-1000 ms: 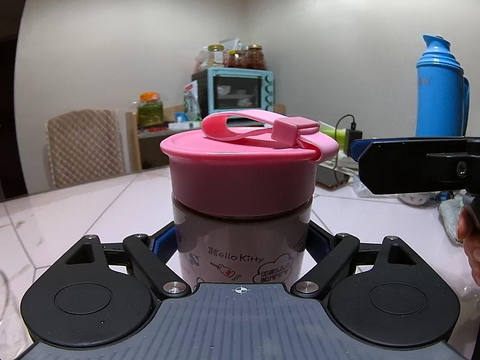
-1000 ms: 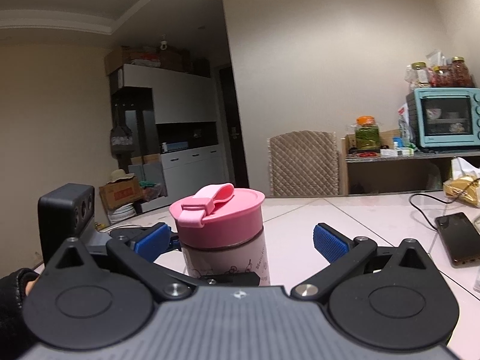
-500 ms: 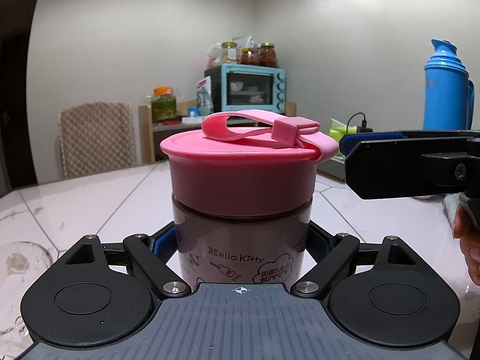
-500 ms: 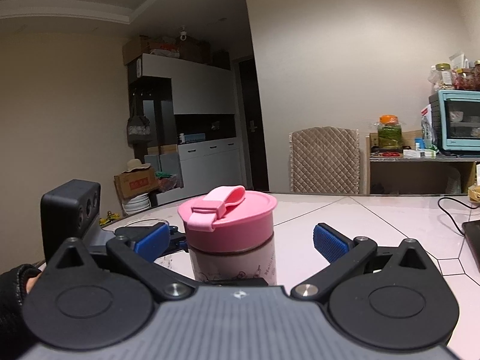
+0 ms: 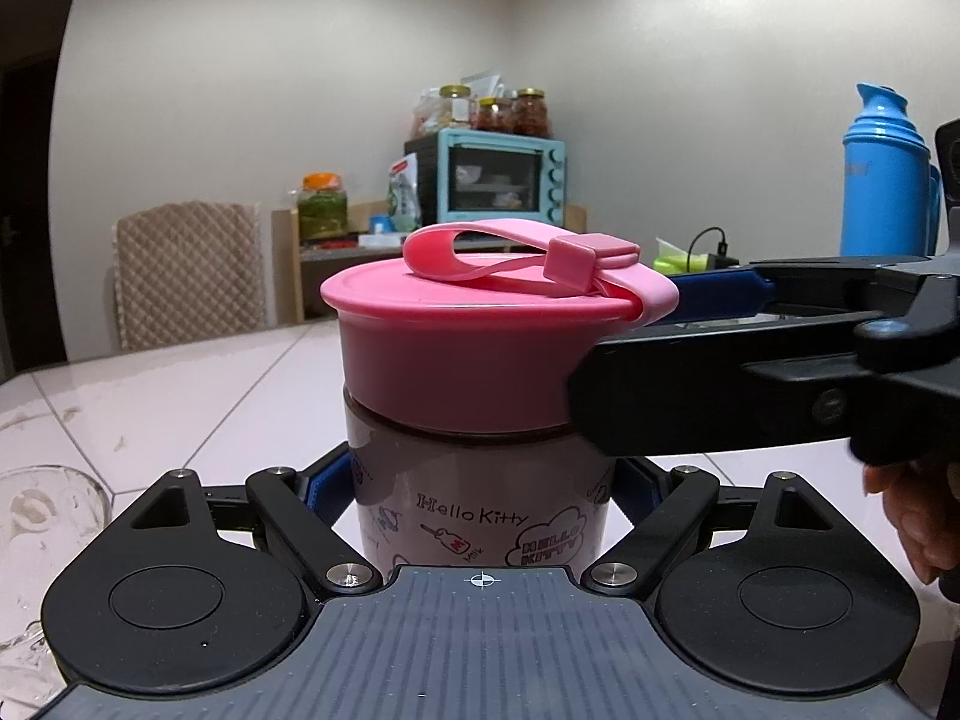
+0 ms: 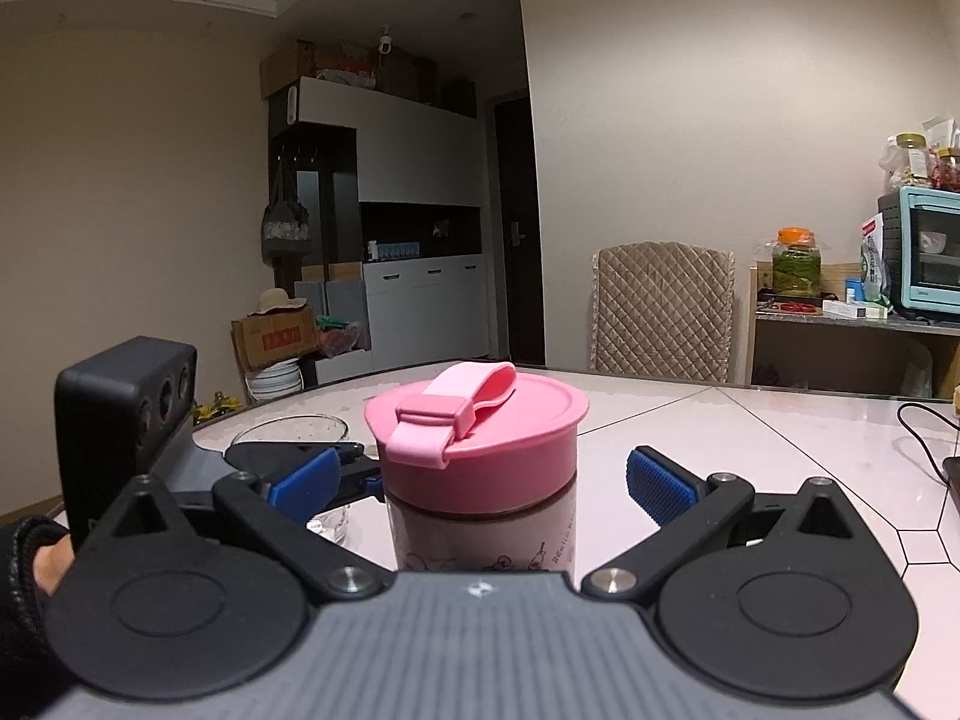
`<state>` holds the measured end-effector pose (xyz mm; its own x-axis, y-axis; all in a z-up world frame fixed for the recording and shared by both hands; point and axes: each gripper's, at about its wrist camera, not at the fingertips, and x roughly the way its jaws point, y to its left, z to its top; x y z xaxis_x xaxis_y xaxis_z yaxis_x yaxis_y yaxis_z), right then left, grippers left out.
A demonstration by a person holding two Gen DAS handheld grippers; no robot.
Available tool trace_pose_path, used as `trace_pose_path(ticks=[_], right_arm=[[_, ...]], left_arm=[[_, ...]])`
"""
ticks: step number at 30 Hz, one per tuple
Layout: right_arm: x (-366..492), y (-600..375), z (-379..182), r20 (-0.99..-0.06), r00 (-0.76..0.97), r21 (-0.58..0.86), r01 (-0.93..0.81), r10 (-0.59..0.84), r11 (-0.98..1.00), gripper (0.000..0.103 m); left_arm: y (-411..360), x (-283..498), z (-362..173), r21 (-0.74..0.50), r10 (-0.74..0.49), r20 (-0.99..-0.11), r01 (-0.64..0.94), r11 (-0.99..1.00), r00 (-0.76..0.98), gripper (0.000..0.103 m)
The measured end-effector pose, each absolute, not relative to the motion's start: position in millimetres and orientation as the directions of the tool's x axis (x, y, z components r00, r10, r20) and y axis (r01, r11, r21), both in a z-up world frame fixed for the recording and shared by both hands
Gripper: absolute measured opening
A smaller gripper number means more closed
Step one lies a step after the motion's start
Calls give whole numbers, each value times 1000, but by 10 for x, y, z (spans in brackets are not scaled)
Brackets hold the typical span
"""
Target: Unscrew bottle cap and pour
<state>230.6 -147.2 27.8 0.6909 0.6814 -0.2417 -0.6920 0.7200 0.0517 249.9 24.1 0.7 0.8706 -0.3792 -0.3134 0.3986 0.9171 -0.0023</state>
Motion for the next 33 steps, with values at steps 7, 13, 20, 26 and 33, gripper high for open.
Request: trace_pose_path(ticks=[7,13,20,26,33], right_arm=[[2378,-1392,247,-259,692,46,-688,674,724,103],[2419,-1352,261,-268,690,49,-688,673,724,103],[2476,-1315,257,-274,684,43,-694,677,719,102],[2503,-1291,243,-279,679,44,-698,679,715,95],[2525,-1275,224,-280,674,43,-702,683,711,86]], left_arm=[[269,2523,-2,-2,-380,-314,400,916,870,90],[281,2540,-10,-3,-381,-314,401,916,870,90],[281,2534,-31,-3,-382,-313,402,916,869,90],[238,2545,-38,-1,-379,-314,399,917,870,90],[206,2552,-47,0,-378,-315,398,917,871,90]])
